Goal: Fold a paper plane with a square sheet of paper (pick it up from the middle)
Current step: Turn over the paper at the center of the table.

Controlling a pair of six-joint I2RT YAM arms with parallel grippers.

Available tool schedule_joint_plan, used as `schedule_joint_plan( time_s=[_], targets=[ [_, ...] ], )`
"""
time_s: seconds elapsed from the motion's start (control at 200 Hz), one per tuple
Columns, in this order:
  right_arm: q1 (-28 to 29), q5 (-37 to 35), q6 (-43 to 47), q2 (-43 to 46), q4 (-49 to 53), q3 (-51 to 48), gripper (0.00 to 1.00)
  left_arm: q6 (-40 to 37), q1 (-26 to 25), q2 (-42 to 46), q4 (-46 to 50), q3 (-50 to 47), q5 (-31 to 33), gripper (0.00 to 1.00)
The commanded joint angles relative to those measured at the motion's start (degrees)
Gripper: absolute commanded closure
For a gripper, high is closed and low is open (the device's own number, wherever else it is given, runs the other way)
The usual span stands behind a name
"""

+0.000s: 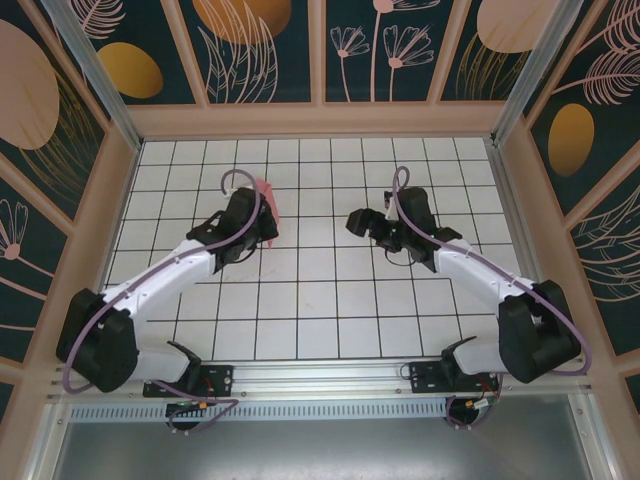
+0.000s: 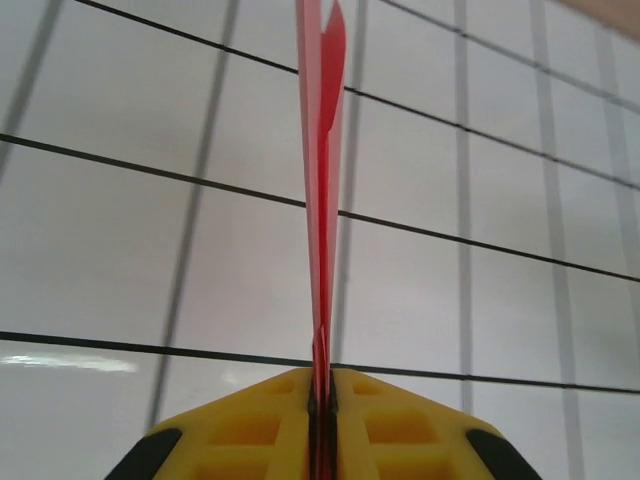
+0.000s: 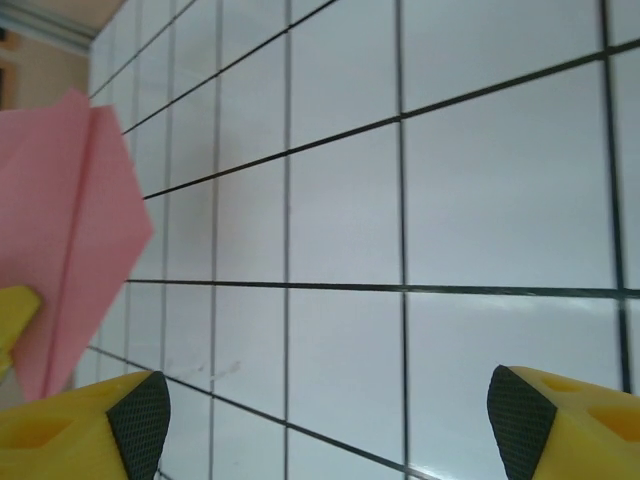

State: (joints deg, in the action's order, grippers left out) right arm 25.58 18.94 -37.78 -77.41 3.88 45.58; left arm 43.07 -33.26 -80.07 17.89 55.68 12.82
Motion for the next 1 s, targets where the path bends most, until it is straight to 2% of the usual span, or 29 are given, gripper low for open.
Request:
schedule_joint_plan(
  time_s=[0.0, 0.13, 0.245, 0.39, 0.535, 0.676, 0.796, 0.881, 0.996],
  targets=[
    [-0.3, -5.3, 1.4, -1.1, 1.1, -0.1, 0.15, -1.2, -2.8, -7.1, 15.7, 5.4, 16.4, 0.85],
    [-0.9, -6.4, 1.7, -2.8, 0.3, -0.2, 0.15, 1.3, -5.5, -16.4, 20.7, 11.7, 22.3, 0.85],
    [-1.5, -6.4, 1.6, -4.2, -0.9, -0.8, 0.15, 2.1, -7.1, -23.9, 21.3, 17.4, 21.7, 0.81],
    [-2.7, -6.4, 1.1, -5.4, -2.4, -2.0, 0.16, 1.4, -7.5, -31.0, 17.1, 22.4, 14.4, 0.76],
    [-3.9, -5.5, 1.1, -7.0, -2.8, -2.4, 0.16, 0.2, -7.4, -35.1, 12.1, 26.0, 5.9, 0.57],
    [-3.9, -3.2, 1.5, -9.0, -4.1, -2.4, 0.19, -0.8, -6.3, -33.9, 6.6, 26.2, -1.4, 0.44],
    [-2.1, 0.4, 2.1, -12.0, -5.2, -0.6, 0.27, -0.3, -3.7, -28.6, 0.8, 21.6, -6.9, 0.37],
    [1.1, 3.3, 3.7, -15.4, -4.7, 2.7, 0.41, 0.6, -1.2, -23.6, -4.1, 16.4, -10.3, 0.35],
    [5.4, 7.9, 5.7, -21.2, -3.9, 8.9, 0.65, 1.8, 1.9, -17.2, -7.9, 9.3, -11.3, 0.35]
  ],
)
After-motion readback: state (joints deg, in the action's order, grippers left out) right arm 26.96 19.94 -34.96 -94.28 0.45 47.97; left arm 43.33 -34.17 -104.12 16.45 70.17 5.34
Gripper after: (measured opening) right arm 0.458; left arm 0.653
